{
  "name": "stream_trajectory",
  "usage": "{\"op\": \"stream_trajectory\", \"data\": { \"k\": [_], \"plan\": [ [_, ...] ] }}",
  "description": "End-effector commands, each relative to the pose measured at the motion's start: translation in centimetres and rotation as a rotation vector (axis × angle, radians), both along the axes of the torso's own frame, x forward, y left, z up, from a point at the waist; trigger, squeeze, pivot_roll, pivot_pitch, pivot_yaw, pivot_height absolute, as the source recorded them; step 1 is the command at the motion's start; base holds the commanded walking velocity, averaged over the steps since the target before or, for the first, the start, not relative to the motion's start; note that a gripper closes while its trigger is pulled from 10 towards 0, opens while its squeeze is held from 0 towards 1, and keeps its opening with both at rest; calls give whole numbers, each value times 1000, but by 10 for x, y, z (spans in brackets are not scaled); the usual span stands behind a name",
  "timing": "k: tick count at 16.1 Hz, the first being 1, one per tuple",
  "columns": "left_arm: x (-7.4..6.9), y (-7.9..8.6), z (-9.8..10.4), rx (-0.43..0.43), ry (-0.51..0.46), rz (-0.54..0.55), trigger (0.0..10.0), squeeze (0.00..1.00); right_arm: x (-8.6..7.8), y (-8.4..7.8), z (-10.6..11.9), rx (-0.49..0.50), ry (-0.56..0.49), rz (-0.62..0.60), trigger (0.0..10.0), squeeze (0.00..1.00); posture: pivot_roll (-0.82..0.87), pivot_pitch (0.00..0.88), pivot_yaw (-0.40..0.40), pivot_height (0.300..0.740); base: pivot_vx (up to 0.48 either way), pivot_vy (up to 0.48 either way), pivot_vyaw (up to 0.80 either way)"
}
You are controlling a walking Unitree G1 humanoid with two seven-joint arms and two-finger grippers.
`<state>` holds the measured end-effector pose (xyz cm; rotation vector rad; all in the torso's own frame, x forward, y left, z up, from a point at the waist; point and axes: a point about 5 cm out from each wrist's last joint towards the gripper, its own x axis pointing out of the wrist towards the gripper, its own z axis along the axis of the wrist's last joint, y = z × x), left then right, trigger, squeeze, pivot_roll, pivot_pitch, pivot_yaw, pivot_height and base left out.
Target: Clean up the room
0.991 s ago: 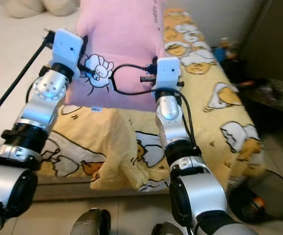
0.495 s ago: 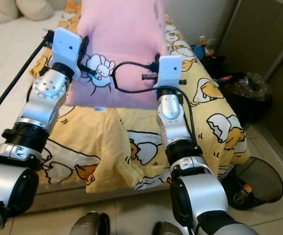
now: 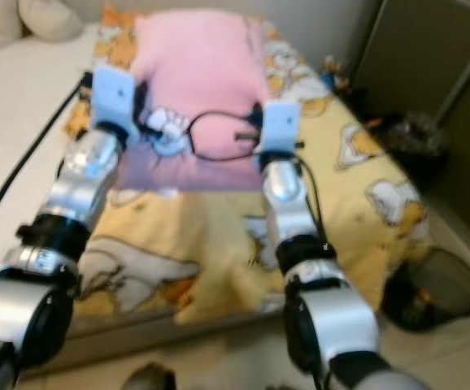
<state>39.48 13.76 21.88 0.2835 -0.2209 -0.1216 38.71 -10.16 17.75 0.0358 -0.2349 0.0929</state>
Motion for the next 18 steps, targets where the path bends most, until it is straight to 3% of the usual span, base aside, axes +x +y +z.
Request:
{"op": "stream_trajectory", "data": {
  "k": [1, 5, 11, 16, 18],
  "plan": [
    [0, 21, 6, -25, -22, 95, 10000, 0, 2, -13, 2, 37, -1, -44, 10000, 122, -43, 0, -4, 740, 0, 480, 788],
    [0, 22, 5, 7, -18, 97, 10000, 0, 3, -11, 4, 33, 2, -31, 10000, 157, -42, 0, -4, 740, 0, 480, 733],
    [2, 38, 5, 29, 13, 140, 10000, 0, 2, -7, 0, 34, 17, -17, 10000, 114, -36, 0, -10, 740, 0, 480, 0],
    [3, 37, 3, 28, 20, 148, 10000, 0, 3, -3, 1, 23, 15, 7, 10000, 125, -36, 0, -11, 740, 0, 480, 0],
    [3, 38, 3, 28, 24, 159, 10000, 0, 3, 0, 1, 12, 16, 23, 10000, 145, -34, 0, -15, 740, 0, 480, 675]
  ]
}}
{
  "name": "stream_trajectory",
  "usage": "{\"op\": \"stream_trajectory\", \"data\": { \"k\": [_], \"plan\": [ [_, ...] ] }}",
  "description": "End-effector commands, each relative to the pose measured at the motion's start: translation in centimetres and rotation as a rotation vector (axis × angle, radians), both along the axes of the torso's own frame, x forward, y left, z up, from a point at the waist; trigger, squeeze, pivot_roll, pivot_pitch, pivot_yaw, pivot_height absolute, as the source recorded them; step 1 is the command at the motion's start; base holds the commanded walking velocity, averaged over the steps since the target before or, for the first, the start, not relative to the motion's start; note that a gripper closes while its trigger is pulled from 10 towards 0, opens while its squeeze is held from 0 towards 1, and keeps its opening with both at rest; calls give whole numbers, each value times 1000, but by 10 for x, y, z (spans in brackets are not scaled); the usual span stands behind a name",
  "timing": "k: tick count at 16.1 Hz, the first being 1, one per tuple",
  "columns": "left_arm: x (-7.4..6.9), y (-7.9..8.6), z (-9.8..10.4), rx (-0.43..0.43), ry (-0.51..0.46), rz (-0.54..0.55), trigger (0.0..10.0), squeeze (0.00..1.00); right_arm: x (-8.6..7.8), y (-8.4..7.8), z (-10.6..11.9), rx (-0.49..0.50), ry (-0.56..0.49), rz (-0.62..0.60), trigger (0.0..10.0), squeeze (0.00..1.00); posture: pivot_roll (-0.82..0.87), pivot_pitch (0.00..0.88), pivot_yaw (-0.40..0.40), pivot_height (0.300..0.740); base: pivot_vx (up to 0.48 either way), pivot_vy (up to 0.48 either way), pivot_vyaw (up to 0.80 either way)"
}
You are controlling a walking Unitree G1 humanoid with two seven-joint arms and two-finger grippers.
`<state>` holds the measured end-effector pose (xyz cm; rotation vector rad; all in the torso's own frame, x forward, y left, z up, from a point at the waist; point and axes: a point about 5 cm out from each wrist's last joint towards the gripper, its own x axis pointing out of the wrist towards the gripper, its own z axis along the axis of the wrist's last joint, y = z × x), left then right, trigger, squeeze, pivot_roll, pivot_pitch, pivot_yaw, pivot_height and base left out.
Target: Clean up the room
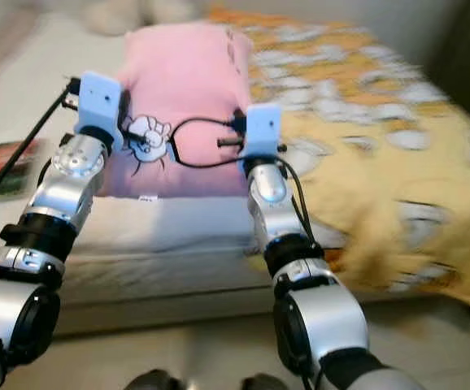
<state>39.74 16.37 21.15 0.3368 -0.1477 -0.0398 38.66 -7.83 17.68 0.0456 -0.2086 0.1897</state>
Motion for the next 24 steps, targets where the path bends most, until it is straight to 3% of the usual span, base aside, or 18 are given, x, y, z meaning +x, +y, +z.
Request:
{"op": "stream_trajectory", "data": {
  "k": [1, 10, 11, 13, 24],
  "plan": [
    [1, 12, 10, -14, -35, 64, 10000, 0, 3, -22, 2, 14, -9, -67, 10000, 145, -34, 0, -15, 740, 0, 480, 650],
    [1, 22, 11, 8, -48, 108, 10000, 0, 2, -21, 0, 16, -7, -63, 10000, 122, -36, 0, -13, 740, 0, 480, 475],
    [1, 23, 11, 53, -52, 128, 10000, 0, 2, -20, 0, 15, -6, -62, 10000, 114, -36, 0, -13, 740, 0, 0, 0],
    [1, 21, 13, -3, -45, 74, 10000, 0, 1, -19, 0, 14, -9, -60, 10000, 114, -35, 0, -10, 740, 212, 0, 0],
    [3, 30, 15, 11, -52, 112, 10000, 0, -1, -12, -2, 2, -12, -36, 10000, 110, -34, 0, -15, 740, 445, 0, -123]
  ]
}}
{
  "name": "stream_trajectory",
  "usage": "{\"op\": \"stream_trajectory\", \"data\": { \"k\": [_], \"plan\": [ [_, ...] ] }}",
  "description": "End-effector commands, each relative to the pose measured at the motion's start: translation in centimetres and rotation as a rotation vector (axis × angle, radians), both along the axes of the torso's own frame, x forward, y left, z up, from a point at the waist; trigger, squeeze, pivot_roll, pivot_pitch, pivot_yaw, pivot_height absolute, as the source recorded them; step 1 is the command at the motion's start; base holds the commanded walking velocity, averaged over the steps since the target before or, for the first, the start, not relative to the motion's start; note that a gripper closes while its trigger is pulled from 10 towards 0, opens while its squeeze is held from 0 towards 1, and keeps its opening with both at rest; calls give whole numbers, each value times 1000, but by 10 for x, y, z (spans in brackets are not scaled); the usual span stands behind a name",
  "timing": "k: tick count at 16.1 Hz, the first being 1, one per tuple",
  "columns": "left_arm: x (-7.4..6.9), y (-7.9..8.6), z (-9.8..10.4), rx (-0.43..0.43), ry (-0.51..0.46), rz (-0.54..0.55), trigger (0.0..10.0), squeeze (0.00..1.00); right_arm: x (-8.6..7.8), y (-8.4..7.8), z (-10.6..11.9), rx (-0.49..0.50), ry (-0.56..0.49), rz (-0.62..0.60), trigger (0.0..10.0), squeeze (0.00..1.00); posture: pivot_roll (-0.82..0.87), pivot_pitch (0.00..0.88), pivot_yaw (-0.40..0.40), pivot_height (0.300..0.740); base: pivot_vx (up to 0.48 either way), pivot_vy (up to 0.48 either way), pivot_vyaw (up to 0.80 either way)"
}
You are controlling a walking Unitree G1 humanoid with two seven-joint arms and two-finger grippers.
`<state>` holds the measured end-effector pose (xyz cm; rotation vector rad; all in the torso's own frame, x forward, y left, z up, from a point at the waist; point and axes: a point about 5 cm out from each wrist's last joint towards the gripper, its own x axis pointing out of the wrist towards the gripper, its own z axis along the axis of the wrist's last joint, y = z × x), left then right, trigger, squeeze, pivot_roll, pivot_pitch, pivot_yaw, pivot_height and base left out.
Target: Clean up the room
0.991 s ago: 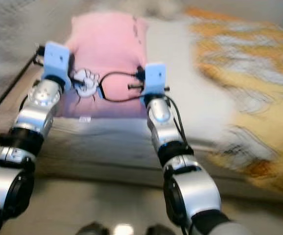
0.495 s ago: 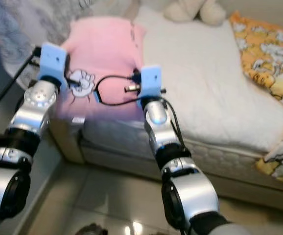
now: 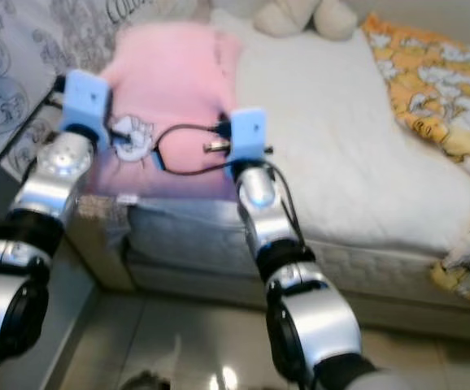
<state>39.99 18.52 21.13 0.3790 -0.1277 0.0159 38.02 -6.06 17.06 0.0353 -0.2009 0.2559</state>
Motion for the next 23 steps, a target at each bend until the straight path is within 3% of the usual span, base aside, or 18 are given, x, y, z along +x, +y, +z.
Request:
{"op": "stream_trajectory", "data": {
  "k": [1, 16, 20, 23],
  "plan": [
    [1, 9, 16, -25, -62, 53, 10000, 0, 5, -29, 3, 20, -16, -100, 10000, 110, -32, 0, -15, 740, 446, 0, 0],
    [4, 11, 19, -42, -62, 64, 10000, 0, 4, -23, 1, 15, 7, -58, 10000, 110, -34, 0, -14, 740, 445, 0, 0],
    [6, 11, 19, -10, -48, 53, 10000, 0, 4, -19, 1, 13, 12, -35, 10000, 106, -32, 0, -14, 740, 439, 0, 0],
    [7, 12, 15, -22, -26, 68, 10000, 0, 5, -19, 1, 13, 16, -30, 10000, 106, -32, 0, -14, 740, 385, 286, 0]
  ]
}}
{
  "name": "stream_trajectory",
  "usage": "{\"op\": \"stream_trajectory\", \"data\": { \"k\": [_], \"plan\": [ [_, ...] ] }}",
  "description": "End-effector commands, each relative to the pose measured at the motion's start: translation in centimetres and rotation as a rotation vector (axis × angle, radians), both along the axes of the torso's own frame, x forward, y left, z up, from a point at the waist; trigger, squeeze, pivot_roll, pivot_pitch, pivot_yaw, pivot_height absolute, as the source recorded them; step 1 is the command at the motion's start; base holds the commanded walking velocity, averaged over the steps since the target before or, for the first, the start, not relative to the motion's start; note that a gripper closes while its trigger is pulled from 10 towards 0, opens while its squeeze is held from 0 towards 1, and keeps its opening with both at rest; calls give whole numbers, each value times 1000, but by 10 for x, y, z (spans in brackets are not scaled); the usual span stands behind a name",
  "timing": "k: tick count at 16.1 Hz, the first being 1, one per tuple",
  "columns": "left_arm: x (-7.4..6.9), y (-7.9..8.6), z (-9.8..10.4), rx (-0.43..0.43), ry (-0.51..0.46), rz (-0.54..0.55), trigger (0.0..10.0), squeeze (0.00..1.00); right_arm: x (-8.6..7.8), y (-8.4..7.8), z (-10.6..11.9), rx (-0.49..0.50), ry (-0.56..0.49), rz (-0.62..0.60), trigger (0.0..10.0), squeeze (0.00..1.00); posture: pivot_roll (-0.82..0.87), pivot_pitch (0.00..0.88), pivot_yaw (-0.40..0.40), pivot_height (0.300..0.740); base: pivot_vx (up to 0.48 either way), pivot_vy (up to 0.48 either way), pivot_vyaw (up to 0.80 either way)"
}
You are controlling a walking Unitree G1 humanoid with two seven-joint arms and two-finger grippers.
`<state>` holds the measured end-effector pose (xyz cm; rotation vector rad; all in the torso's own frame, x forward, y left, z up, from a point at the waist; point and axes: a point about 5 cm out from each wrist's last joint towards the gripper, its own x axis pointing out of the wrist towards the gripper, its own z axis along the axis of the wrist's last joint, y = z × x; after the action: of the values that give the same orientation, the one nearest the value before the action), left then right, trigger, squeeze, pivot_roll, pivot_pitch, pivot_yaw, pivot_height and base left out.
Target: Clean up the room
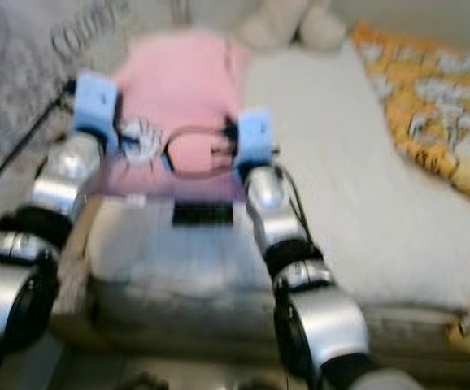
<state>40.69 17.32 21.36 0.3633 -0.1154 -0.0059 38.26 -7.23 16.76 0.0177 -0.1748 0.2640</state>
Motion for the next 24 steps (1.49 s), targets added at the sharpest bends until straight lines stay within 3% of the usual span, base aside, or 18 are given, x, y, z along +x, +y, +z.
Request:
{"op": "stream_trajectory", "data": {
  "k": [1, 5, 10, 15, 18, 24],
  "plan": [
    [1, 24, 9, 0, -20, 94, 10000, 0, 2, -7, 4, 33, -2, -31, 10000, 106, -32, 0, -15, 740, 0, 428, 0],
    [5, 24, -2, -12, 79, 105, 10000, 0, 2, -4, 0, 32, 24, -15, 10000, 106, -31, 0, -13, 740, 0, 471, 0],
    [6, 22, -18, 42, 190, 134, 10000, 0, 0, 3, -6, -2, 59, 30, 10000, 110, -81, 31, -12, 740, 0, 286, 0],
    [7, 8, -20, 35, 189, 109, 10000, 0, 2, 2, -8, -26, 78, 41, 10000, 98, -98, 52, -10, 740, 0, 0, 0],
    [11, -3, -8, 1, 123, 83, 10000, 0, 3, -4, -6, -23, 63, 20, 10000, 102, -93, 54, -18, 740, 131, -89, 0],
    [12, 5, -2, -37, 125, 143, 10000, 0, 2, -6, -13, -1, 92, -3, 10000, 137, -91, 60, -2, 740, 400, -220, 201]
  ]
}}
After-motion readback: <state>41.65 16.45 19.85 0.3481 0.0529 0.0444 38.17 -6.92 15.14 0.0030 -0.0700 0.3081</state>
